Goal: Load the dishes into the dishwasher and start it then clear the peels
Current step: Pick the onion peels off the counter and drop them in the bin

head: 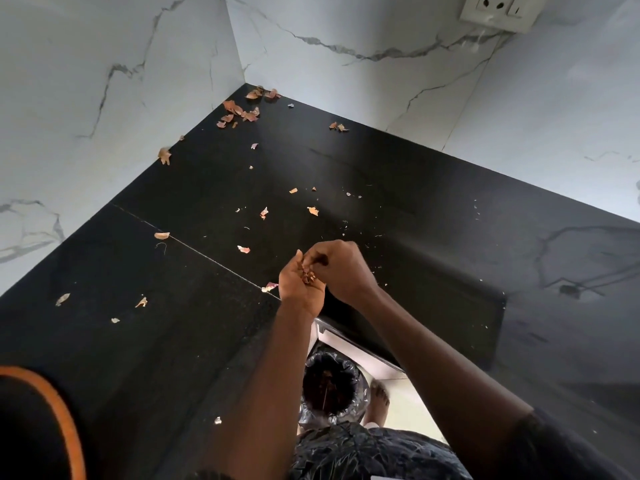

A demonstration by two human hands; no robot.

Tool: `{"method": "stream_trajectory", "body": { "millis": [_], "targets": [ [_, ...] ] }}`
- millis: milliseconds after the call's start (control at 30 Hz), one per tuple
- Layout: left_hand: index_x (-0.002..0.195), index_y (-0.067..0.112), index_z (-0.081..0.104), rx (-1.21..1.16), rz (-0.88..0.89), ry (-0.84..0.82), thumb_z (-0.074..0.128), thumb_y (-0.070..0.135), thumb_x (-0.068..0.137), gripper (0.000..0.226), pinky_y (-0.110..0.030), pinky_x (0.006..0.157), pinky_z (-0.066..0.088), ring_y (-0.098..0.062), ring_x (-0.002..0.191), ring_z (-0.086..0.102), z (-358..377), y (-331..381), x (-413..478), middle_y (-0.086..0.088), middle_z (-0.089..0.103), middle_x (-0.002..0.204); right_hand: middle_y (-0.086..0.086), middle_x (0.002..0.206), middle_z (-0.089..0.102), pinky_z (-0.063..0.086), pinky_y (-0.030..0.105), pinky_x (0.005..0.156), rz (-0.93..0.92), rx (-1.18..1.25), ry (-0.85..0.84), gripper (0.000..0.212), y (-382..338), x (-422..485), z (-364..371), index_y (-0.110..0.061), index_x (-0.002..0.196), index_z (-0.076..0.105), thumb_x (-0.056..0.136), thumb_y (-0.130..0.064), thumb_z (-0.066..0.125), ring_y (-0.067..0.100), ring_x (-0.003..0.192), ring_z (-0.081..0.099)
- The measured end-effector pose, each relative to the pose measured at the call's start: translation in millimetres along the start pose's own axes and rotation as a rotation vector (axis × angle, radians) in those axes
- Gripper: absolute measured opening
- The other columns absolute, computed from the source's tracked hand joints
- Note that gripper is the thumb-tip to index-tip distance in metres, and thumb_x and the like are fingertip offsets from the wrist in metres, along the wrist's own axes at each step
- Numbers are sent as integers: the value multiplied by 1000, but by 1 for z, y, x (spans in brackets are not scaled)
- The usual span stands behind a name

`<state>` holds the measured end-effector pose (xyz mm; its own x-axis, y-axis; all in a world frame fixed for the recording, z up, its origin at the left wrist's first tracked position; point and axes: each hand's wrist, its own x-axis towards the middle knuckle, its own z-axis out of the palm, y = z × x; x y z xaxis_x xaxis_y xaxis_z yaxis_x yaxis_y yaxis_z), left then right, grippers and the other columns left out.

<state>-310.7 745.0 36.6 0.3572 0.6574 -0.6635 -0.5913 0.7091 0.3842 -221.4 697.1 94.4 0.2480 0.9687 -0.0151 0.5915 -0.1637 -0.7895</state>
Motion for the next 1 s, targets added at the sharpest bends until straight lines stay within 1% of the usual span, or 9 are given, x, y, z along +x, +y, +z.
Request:
{"method": "stream_trajectory", "body": {
  "millis": [67, 133, 200, 333, 467, 633, 800, 900, 1000],
  "targets": [
    [104, 3, 69, -40, 15, 5, 48, 25, 103, 30, -34, 100, 52, -26, 108, 70, -3, 3, 1, -17, 70, 115, -8, 84, 73, 56, 14, 73, -14, 35, 15, 17, -4, 4, 2, -17, 88, 77, 91, -5, 66, -1, 79, 68],
    [100, 0, 69, -135, 17, -23, 47, 22, 104, 31, -32, 87, 58, -25, 95, 73, -5, 8, -1, -17, 71, 105, -9, 84, 72, 55, 13, 70, 12, 113, 123, 15, -1, 5, -3, -16, 89, 76, 92, -5, 66, -1, 78, 68],
    [104, -6, 68, -213, 18, -56, 44, 22, 105, 37, -37, 85, 61, -31, 99, 73, -10, 17, -3, -23, 72, 105, -8, 86, 71, 57, 17, 70, 65, 114, 189, 13, 11, 7, -6, -16, 92, 74, 93, -7, 66, 1, 76, 68],
    [109, -9, 66, -270, 61, -51, 41, 22, 106, 39, -39, 88, 60, -36, 108, 70, -27, 33, -3, -28, 69, 115, 1, 109, 70, 55, 24, 81, 173, -220, -75, 21, 40, -3, 16, -16, 112, 70, 91, -16, 71, 9, 92, 65],
    [111, -8, 66, -287, 81, -46, 41, 23, 107, 40, -39, 92, 58, -36, 112, 68, -33, 39, -6, -27, 68, 119, 4, 119, 60, 56, 34, 85, 41, -412, -169, 33, 45, -19, 42, -16, 125, 65, 93, -22, 70, 19, 104, 60],
    [111, -8, 65, -261, 85, -42, 40, 24, 107, 40, -38, 93, 57, -36, 110, 69, -35, 40, -10, -27, 68, 117, 3, 104, 67, 57, 32, 74, 9, -450, -179, 17, 43, -15, 47, -12, 108, 72, 97, -10, 59, 15, 82, 64],
    [116, -7, 65, -205, 67, -8, 38, 25, 108, 43, -40, 101, 53, -35, 113, 68, -36, 37, -13, -27, 68, 120, 2, 104, 68, 40, 11, 65, 68, -328, -33, 21, 34, 0, 22, -12, 106, 75, 97, -5, 57, 11, 84, 63],
    [113, -6, 66, -179, 51, 16, 38, 27, 108, 44, -42, 104, 51, -35, 113, 68, -34, 31, -17, -26, 69, 118, -4, 98, 65, 44, 13, 66, -38, -253, 8, 15, 10, 5, 15, -16, 98, 74, 97, -8, 61, 7, 82, 63],
    [108, -2, 68, -142, 65, 58, 42, 24, 106, 37, -37, 97, 54, -29, 102, 71, -26, 26, -18, -21, 72, 108, -5, 95, 63, 45, 16, 64, -119, -240, -36, 17, -9, 10, 20, -16, 96, 73, 98, -11, 57, 5, 77, 60]
  ]
}}
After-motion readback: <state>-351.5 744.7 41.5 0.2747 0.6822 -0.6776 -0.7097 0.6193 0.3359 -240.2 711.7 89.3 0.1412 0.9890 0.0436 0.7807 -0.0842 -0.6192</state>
